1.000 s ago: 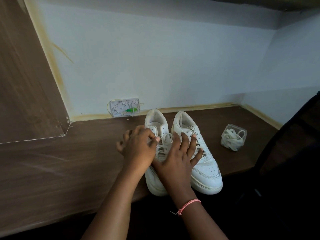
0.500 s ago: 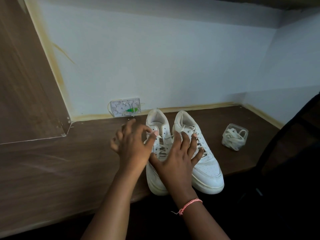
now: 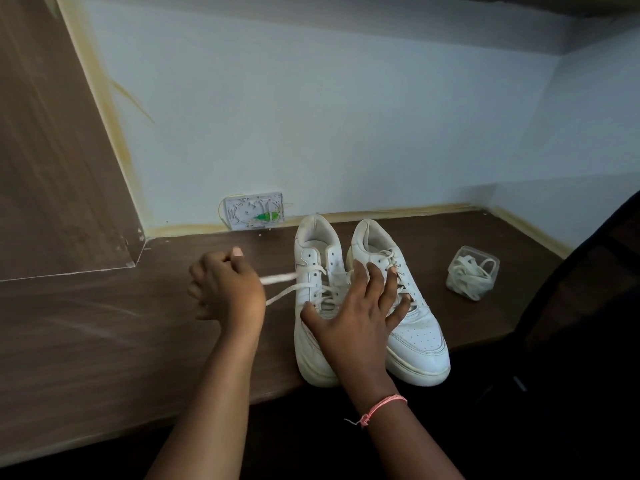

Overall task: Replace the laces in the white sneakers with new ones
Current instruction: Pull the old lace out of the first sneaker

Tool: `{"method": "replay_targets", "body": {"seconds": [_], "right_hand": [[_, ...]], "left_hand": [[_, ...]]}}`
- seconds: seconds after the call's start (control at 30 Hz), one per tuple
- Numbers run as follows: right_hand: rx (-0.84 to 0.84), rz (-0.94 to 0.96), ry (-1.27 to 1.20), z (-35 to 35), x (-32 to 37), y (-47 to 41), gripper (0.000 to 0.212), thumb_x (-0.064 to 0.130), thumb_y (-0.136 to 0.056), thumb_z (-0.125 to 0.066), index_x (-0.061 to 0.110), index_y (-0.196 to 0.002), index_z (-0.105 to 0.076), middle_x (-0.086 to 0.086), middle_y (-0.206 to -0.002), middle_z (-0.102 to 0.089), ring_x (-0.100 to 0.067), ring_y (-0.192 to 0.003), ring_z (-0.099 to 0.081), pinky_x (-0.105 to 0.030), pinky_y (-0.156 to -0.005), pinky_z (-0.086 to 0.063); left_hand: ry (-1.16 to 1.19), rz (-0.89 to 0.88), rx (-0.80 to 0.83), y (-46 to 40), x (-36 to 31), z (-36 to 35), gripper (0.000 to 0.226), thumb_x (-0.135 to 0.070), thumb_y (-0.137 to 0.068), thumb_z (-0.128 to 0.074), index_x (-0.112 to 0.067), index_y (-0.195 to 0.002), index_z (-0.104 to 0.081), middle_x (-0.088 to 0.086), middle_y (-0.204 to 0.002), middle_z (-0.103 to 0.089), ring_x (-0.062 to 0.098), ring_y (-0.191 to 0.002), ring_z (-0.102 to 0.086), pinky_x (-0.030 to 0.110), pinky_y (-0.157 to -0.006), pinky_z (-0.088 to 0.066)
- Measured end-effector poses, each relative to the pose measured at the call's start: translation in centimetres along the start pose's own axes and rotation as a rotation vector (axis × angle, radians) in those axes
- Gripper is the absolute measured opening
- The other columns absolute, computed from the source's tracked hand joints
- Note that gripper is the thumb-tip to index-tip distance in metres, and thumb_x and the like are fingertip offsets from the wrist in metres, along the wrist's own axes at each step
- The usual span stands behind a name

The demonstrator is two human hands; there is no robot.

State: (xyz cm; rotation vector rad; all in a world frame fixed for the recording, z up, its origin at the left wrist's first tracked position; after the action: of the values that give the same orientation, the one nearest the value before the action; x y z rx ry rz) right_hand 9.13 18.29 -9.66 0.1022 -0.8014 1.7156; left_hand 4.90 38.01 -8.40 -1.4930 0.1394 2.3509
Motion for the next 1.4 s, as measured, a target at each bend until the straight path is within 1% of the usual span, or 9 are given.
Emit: {"method": "replay_targets", "body": {"seconds": [0.13,0.3,0.5,0.8,1.0,1.1,1.17,1.3,1.4], "right_hand": [[0.022,-0.015,0.001,-0.2,-0.2,0.0,0.098,0.073,-0.072,-0.052,0.019,-0.149,-0.023,-0.008,-0.158,-0.015,-0.027,-0.148,0.012,-0.057,-0.116,0.009],[-0.011,0.004,0.018,-0.3,-0.1,0.1,0.089,0.077,-0.074,-0.051,0.020,-0.142,-0.037,-0.009,-0.156,-0.024,-0.030,-0.149,0.005,-0.057,-0.115,0.008],[-0.084,-0.010,0.047,0.0,-0.2,0.2,0.084,0.074,-0.069,-0.053,0.017,-0.130,-0.047,-0.009,-0.147,-0.038,-0.032,-0.147,-0.010,-0.059,-0.116,-0.006],[-0.058,0.040,0.022,-0.3,0.0,0.1,0.069,0.066,-0.071,-0.061,0.027,-0.128,-0.053,-0.006,-0.145,-0.039,-0.032,-0.146,-0.011,-0.059,-0.114,-0.008],[-0.054,0.023,0.011,-0.1,-0.1,0.1,0.070,0.067,-0.072,-0.058,0.027,-0.128,-0.051,-0.003,-0.143,-0.041,-0.031,-0.144,-0.015,-0.059,-0.115,-0.010],[-0.087,0.038,-0.046,0.4,-0.1,-0.3,0.049,0.058,-0.082,-0.059,0.028,-0.120,-0.057,-0.001,-0.139,-0.045,-0.029,-0.144,-0.017,-0.059,-0.114,-0.008],[-0.115,0.076,-0.047,0.7,-0.2,-0.7,0.029,0.045,-0.084,-0.065,0.030,-0.109,-0.063,0.000,-0.135,-0.049,-0.028,-0.143,-0.019,-0.060,-0.112,-0.011],[-0.091,0.149,0.012,0.7,0.1,-1.2,0.016,0.029,-0.082,-0.070,0.030,-0.098,-0.068,-0.002,-0.131,-0.053,-0.032,-0.140,-0.023,-0.064,-0.108,-0.016],[-0.094,0.180,0.111,0.6,0.5,-1.4,0.014,0.023,-0.079,-0.074,0.027,-0.092,-0.071,-0.007,-0.128,-0.057,-0.036,-0.138,-0.025,-0.066,-0.105,-0.018]], "left_hand": [[-0.235,-0.500,0.206,2.3,-2.1,-2.4,0.029,-0.058,-0.092,-0.049,-0.032,-0.099,-0.062,-0.005,-0.136,-0.051,0.026,-0.128,-0.038,0.047,-0.103,-0.022],[-0.243,-0.582,0.306,4.2,-2.6,-4.2,0.017,-0.054,-0.091,-0.054,-0.037,-0.091,-0.057,-0.016,-0.131,-0.053,0.019,-0.129,-0.038,0.042,-0.101,-0.019],[-0.151,-0.447,0.333,3.8,-2.5,-4.2,0.012,-0.039,-0.100,-0.046,-0.031,-0.091,-0.049,-0.014,-0.098,-0.056,0.018,-0.119,-0.044,0.039,-0.100,-0.019],[-0.048,-0.332,0.306,3.5,-2.3,-4.1,0.021,-0.034,-0.104,-0.037,-0.019,-0.101,-0.052,-0.008,-0.098,-0.058,0.019,-0.111,-0.053,0.036,-0.101,-0.020],[0.305,0.016,0.298,1.0,0.1,-3.6,0.023,-0.039,-0.103,-0.036,-0.021,-0.090,-0.043,-0.014,-0.080,-0.069,0.021,-0.104,-0.059,0.050,-0.109,-0.029],[-0.035,-0.075,0.130,-0.2,0.3,-1.2,0.008,-0.034,-0.096,-0.052,-0.027,-0.096,-0.048,-0.006,-0.101,-0.064,0.027,-0.112,-0.053,0.045,-0.100,-0.026],[-0.150,-0.243,0.126,0.3,-0.7,-0.6,0.019,-0.027,-0.092,-0.059,-0.034,-0.109,-0.054,-0.004,-0.125,-0.058,0.027,-0.124,-0.045,0.046,-0.100,-0.026],[-0.252,-0.655,0.330,3.5,-3.5,-2.7,0.043,-0.035,-0.099,-0.048,-0.052,-0.138,-0.041,-0.013,-0.155,-0.033,0.020,-0.140,-0.028,0.047,-0.106,-0.021],[-0.402,-0.730,0.460,5.0,-3.1,-4.7,0.048,-0.035,-0.104,-0.034,-0.055,-0.147,-0.022,-0.013,-0.163,-0.010,0.018,-0.149,-0.008,0.050,-0.113,-0.013]]}}
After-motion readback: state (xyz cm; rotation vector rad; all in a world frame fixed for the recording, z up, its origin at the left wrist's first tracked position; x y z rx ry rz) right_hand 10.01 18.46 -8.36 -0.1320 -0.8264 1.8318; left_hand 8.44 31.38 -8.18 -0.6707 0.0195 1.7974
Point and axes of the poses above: each hand's wrist, its own y-axis away from the middle knuckle, its own z-axis out of the back of the hand, x = y × z, the point moved 6 cm from there along -y, towards the middle knuckle
